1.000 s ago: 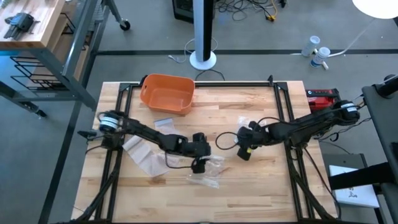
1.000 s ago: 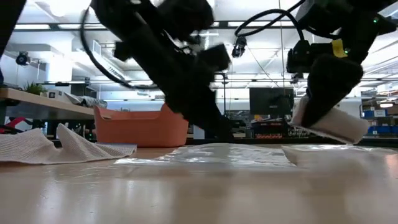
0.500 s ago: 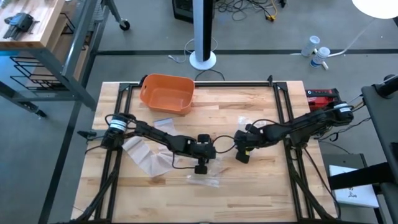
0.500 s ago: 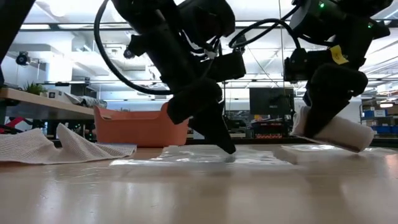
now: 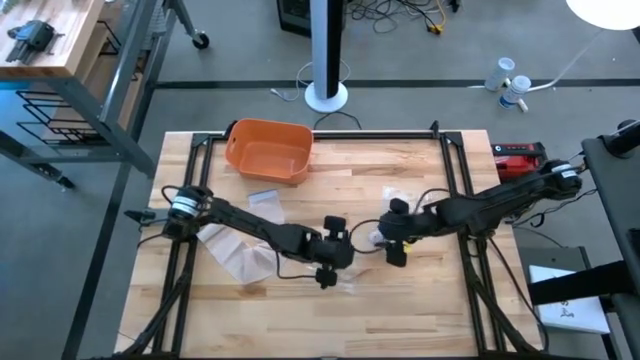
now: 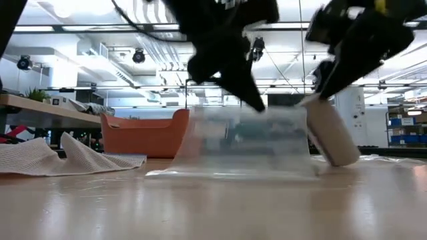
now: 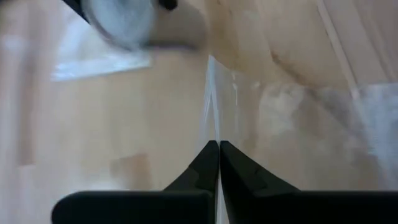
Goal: Roll bandage
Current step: Open the transparent zip bag
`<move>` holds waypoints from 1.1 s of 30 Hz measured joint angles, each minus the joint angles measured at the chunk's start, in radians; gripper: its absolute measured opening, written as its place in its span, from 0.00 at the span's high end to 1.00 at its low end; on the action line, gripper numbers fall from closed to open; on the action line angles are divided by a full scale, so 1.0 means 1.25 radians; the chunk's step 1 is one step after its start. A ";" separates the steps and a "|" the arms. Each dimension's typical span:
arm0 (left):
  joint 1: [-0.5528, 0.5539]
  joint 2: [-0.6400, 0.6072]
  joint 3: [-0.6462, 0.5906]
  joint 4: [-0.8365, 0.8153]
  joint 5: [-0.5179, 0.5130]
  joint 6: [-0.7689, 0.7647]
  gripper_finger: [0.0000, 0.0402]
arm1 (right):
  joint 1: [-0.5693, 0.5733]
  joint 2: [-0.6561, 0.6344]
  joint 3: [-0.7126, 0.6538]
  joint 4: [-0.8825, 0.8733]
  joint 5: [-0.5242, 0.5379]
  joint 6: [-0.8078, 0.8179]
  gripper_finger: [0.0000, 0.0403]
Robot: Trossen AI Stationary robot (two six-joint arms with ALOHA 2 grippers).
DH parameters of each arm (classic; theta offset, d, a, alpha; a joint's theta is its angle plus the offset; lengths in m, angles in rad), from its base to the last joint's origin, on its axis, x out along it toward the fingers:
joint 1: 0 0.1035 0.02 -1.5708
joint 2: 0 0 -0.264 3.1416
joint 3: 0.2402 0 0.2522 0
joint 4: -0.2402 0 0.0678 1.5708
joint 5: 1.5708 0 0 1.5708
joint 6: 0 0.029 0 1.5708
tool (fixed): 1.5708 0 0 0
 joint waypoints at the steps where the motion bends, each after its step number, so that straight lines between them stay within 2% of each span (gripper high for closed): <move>1: -0.009 -0.001 0.022 -0.025 -0.023 0.004 1.00 | 0.006 -0.018 0.000 0.006 0.001 -0.019 0.38; 4: -0.026 -0.008 0.071 -0.091 -0.065 0.005 1.00 | 0.017 -0.049 -0.007 0.000 0.001 -0.030 0.39; 9: -0.037 -0.019 0.102 -0.143 -0.071 -0.024 1.00 | 0.043 -0.050 -0.017 0.024 0.002 -0.030 0.43; 15: -0.050 -0.033 0.101 -0.155 -0.097 -0.073 1.00 | 0.108 -0.046 -0.020 0.180 0.002 -0.088 0.45; 18: -0.066 -0.035 0.101 -0.156 -0.149 -0.083 1.00 | 0.133 -0.047 -0.020 0.240 0.005 -0.089 0.45; 23: -0.091 -0.062 0.103 -0.170 -0.249 -0.082 1.00 | 0.169 -0.045 -0.020 0.289 0.047 -0.070 0.48; 28: -0.103 -0.082 0.103 -0.162 -0.267 -0.080 1.00 | 0.194 -0.045 -0.020 0.372 0.096 -0.073 0.51; 33: -0.113 -0.096 0.103 -0.162 -0.275 -0.079 1.00 | 0.195 -0.034 -0.021 0.382 0.166 -0.070 0.54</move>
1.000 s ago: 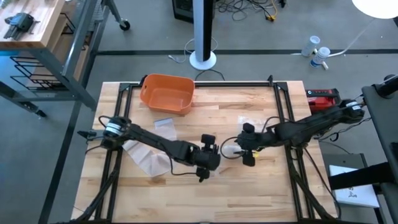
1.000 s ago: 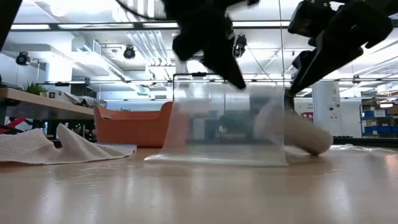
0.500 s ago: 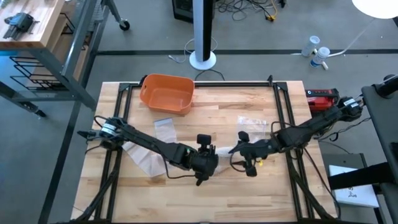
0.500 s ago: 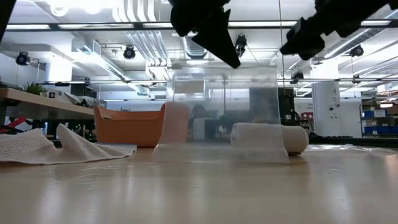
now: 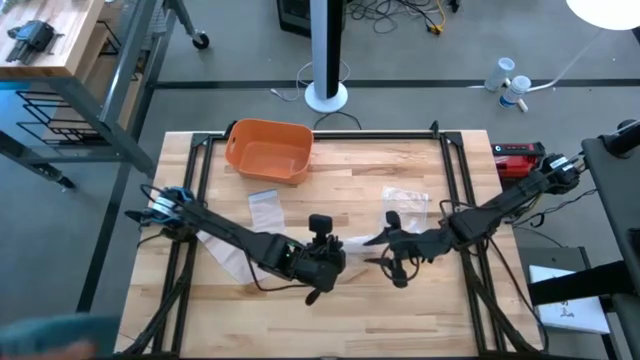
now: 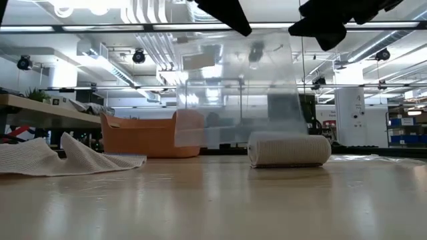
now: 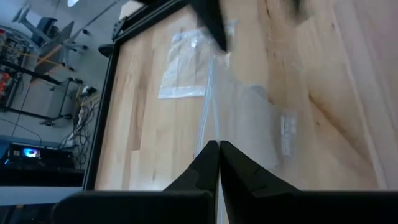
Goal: Roll bandage
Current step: Open the transparent zip bag
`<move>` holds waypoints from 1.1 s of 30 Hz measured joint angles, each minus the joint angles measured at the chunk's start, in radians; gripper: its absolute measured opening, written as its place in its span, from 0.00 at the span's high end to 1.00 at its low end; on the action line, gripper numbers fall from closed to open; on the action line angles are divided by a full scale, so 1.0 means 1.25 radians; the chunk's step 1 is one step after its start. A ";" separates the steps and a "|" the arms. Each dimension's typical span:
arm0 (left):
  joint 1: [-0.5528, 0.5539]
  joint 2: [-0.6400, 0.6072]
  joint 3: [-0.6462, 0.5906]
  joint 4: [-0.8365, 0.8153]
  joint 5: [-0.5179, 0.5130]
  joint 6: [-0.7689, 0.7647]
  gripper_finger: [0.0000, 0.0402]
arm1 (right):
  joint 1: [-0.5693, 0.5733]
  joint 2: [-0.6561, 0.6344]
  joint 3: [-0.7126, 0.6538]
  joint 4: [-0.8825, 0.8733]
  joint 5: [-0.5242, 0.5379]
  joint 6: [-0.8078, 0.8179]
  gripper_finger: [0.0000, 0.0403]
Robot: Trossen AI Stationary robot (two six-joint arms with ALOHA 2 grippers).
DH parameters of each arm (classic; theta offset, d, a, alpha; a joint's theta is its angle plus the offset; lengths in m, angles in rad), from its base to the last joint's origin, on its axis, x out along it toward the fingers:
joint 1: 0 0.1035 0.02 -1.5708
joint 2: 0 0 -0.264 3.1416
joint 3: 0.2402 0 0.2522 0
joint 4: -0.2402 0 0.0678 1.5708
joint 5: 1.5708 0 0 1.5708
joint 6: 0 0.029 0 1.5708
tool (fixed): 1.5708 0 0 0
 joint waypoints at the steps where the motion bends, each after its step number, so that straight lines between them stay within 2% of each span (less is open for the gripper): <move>1: -0.002 -0.001 0.000 0.004 -0.001 0.000 1.00 | 0.000 0.001 0.000 0.001 0.019 0.000 0.55; 6: -0.008 -0.005 0.000 0.008 0.001 -0.003 1.00 | 0.000 0.016 0.000 0.013 0.071 -0.011 0.56; 17: -0.010 -0.005 0.000 0.008 0.034 -0.035 1.00 | 0.000 0.031 0.000 0.032 0.088 -0.023 0.55; 24: 0.005 -0.012 0.000 0.007 0.210 -0.108 1.00 | 0.000 0.018 0.004 -0.015 0.083 -0.064 0.55; 28: 0.019 -0.032 0.000 -0.011 0.272 -0.106 1.00 | 0.000 -0.012 0.028 -0.067 0.037 -0.092 0.55; 33: 0.109 -0.077 -0.001 -0.051 0.515 -0.113 1.00 | 0.000 -0.029 0.057 -0.118 0.017 -0.099 0.55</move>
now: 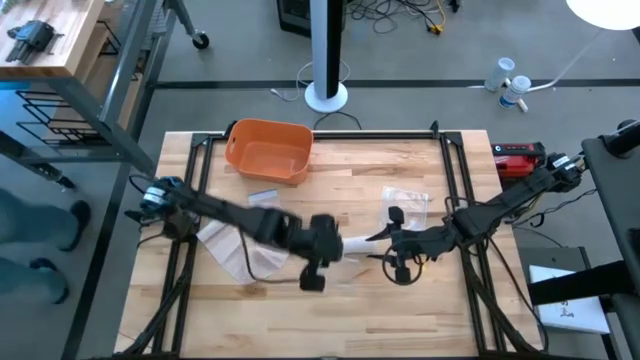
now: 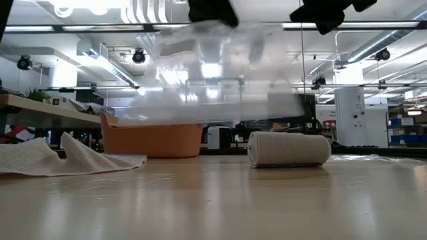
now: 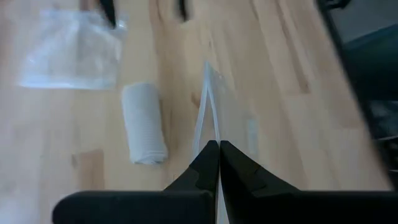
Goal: Roll bandage
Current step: Open the transparent zip bag
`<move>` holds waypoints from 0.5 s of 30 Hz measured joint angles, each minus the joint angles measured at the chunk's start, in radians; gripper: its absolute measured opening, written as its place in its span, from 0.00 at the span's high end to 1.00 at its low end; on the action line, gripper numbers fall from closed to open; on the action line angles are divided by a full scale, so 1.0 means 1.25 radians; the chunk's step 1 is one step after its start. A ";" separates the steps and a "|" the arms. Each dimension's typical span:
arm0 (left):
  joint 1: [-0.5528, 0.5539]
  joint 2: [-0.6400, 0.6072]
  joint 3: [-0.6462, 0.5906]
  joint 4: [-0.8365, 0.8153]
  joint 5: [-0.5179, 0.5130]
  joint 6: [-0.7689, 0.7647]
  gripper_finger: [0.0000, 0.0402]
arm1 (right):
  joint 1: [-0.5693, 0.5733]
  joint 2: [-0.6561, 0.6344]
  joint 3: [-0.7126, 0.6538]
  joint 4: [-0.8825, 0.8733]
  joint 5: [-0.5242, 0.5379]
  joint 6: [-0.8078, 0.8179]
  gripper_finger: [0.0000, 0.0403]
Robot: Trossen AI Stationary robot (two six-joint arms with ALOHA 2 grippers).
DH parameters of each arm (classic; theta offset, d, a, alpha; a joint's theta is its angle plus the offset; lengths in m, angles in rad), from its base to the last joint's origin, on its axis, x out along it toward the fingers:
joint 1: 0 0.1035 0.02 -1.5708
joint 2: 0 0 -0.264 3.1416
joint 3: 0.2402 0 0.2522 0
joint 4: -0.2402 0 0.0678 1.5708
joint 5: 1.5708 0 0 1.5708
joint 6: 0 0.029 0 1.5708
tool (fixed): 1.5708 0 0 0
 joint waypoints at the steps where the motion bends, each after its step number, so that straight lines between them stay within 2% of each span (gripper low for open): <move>1: 0.027 -0.005 -0.001 -0.018 0.042 -0.006 1.00 | 0.000 -0.001 0.002 0.005 0.000 0.000 0.55; 5: 0.151 -0.017 -0.002 -0.115 0.241 -0.110 1.00 | 0.000 -0.004 0.009 -0.009 -0.001 0.024 0.55; 7: 0.181 -0.017 -0.005 -0.103 0.327 -0.201 1.00 | 0.003 -0.005 0.015 -0.020 -0.023 0.062 0.56; 8: 0.181 -0.017 -0.006 -0.086 0.355 -0.207 1.00 | 0.003 -0.005 0.016 -0.032 -0.051 0.080 0.56; 10: 0.156 -0.017 -0.007 -0.064 0.456 -0.138 1.00 | 0.003 -0.005 0.020 -0.064 -0.126 0.100 0.57; 12: 0.135 -0.014 -0.007 -0.060 0.557 -0.014 1.00 | 0.004 -0.005 0.025 -0.093 -0.177 0.108 0.58; 13: 0.127 -0.016 -0.007 -0.077 0.564 0.040 1.00 | 0.004 -0.005 0.025 -0.101 -0.183 0.108 0.58; 14: 0.125 -0.018 -0.007 -0.097 0.505 0.069 1.00 | 0.004 -0.006 0.025 -0.112 -0.184 0.108 0.58; 15: 0.128 -0.022 -0.007 -0.114 0.389 0.069 1.00 | 0.003 -0.006 0.025 -0.126 -0.183 0.108 0.59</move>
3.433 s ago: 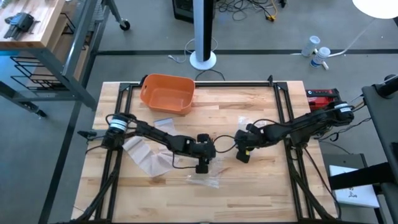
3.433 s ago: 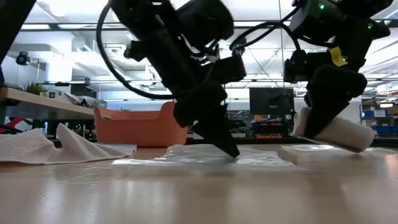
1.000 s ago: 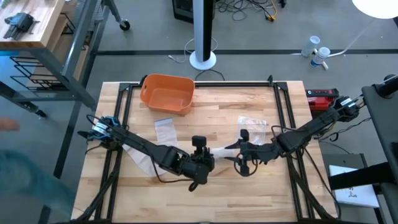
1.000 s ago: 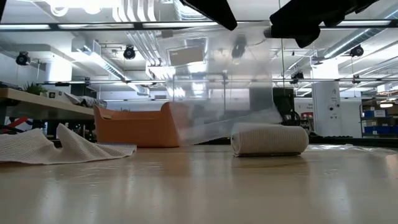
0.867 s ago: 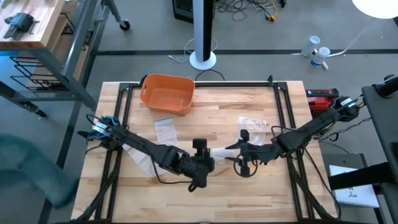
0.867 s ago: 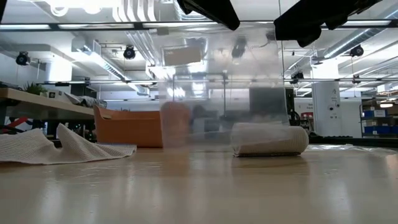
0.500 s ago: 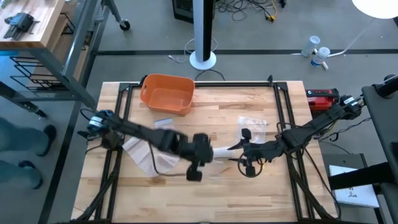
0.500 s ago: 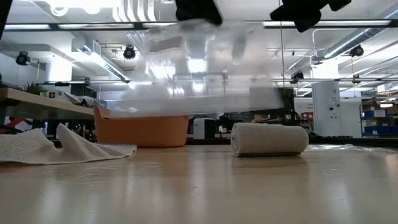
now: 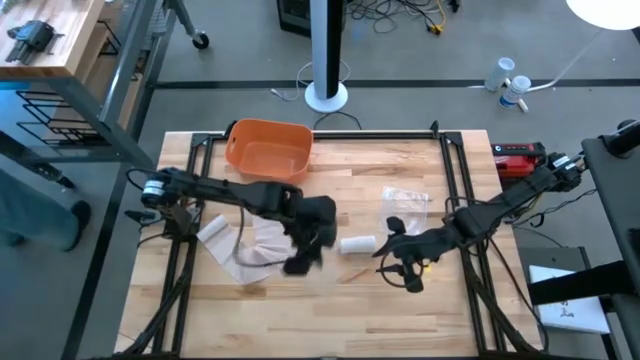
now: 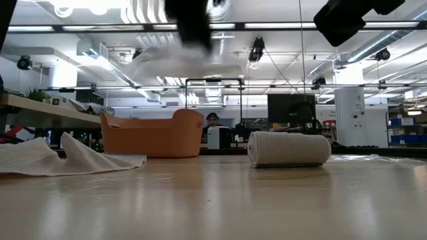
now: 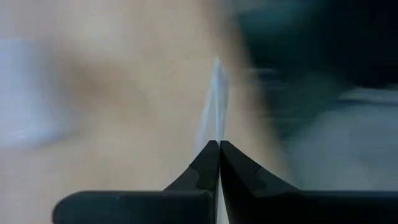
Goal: Roll bandage
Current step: Open the transparent zip bag
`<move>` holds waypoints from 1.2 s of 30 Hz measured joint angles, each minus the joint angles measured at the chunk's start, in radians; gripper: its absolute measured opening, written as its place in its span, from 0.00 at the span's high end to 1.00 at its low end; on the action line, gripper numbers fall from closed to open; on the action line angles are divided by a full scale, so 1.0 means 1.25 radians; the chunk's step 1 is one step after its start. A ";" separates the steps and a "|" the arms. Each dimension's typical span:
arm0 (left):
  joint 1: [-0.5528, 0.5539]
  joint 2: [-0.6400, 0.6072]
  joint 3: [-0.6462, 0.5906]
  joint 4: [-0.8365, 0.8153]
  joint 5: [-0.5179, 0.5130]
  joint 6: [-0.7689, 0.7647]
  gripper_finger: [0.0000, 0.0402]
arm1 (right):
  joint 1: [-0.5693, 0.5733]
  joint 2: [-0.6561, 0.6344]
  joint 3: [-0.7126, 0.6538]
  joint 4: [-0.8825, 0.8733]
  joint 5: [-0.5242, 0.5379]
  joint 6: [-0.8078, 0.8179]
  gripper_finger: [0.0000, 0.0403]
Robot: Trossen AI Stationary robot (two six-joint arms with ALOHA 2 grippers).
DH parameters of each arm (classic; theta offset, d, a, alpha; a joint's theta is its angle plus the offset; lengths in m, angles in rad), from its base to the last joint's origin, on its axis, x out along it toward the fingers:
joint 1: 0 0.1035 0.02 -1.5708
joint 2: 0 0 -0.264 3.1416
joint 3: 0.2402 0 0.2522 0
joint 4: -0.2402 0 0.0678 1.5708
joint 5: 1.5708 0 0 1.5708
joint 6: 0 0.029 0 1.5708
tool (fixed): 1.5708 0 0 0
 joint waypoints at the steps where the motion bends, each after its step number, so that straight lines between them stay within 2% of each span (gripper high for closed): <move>1: 0.002 -0.006 0.000 -0.031 -0.162 -0.019 1.00 | -0.002 0.000 0.000 -0.012 0.001 0.000 0.59; 3: 0.006 -0.009 0.000 -0.120 -0.460 -0.077 1.00 | -0.005 0.000 0.000 -0.014 0.006 0.000 0.60; 4: 0.010 -0.009 0.000 -0.156 -0.537 -0.106 1.00 | -0.006 0.000 0.000 -0.015 0.013 0.000 0.60; 5: 0.015 -0.010 0.000 -0.176 -0.525 -0.125 1.00 | -0.006 0.001 0.000 -0.018 0.020 0.002 0.61; 7: 0.019 -0.016 -0.001 -0.147 -0.323 -0.140 1.00 | -0.006 0.002 0.000 -0.020 0.021 0.011 0.62; 9: 0.001 -0.021 -0.002 -0.033 -0.066 -0.100 1.00 | -0.006 0.002 0.000 -0.018 0.022 0.012 0.62; 10: -0.014 -0.023 -0.004 0.036 0.032 -0.061 1.00 | -0.006 0.002 0.000 -0.018 0.021 0.006 0.63; 11: -0.027 -0.024 -0.004 0.090 0.103 -0.020 1.00 | -0.006 0.002 0.000 -0.016 0.022 -0.005 0.63; 12: -0.038 -0.024 -0.004 0.122 0.133 0.016 1.00 | -0.006 0.002 0.000 -0.010 0.022 -0.015 0.63; 13: -0.044 -0.024 -0.004 0.135 0.112 0.032 1.00 | -0.006 0.002 0.000 0.001 0.026 -0.020 0.64; 14: -0.046 -0.026 -0.003 0.128 0.035 0.023 1.00 | -0.006 0.002 0.000 0.014 0.037 -0.023 0.64; 16: -0.037 -0.033 -0.002 0.089 -0.195 -0.035 1.00 | -0.005 0.002 0.000 0.042 0.073 -0.027 0.65; 17: -0.030 -0.035 -0.002 0.072 -0.280 -0.055 1.00 | -0.004 0.002 0.000 0.054 0.093 -0.020 0.65; 19: -0.022 -0.035 -0.002 0.045 -0.350 -0.073 1.00 | -0.004 0.002 0.000 0.081 0.123 0.000 0.66; 22: -0.027 -0.035 -0.003 0.062 -0.315 -0.078 1.00 | -0.004 0.005 0.000 0.102 0.147 0.040 0.66; 27: -0.031 -0.035 -0.005 0.089 -0.313 -0.073 1.00 | -0.004 0.031 -0.001 0.125 0.260 0.044 0.63; 32: -0.036 -0.035 -0.005 0.118 -0.309 -0.073 1.00 | -0.005 0.072 -0.001 0.213 0.252 0.027 0.58; 36: -0.035 -0.035 -0.005 0.133 -0.310 -0.072 1.00 | -0.009 0.087 -0.001 0.224 0.279 0.041 0.58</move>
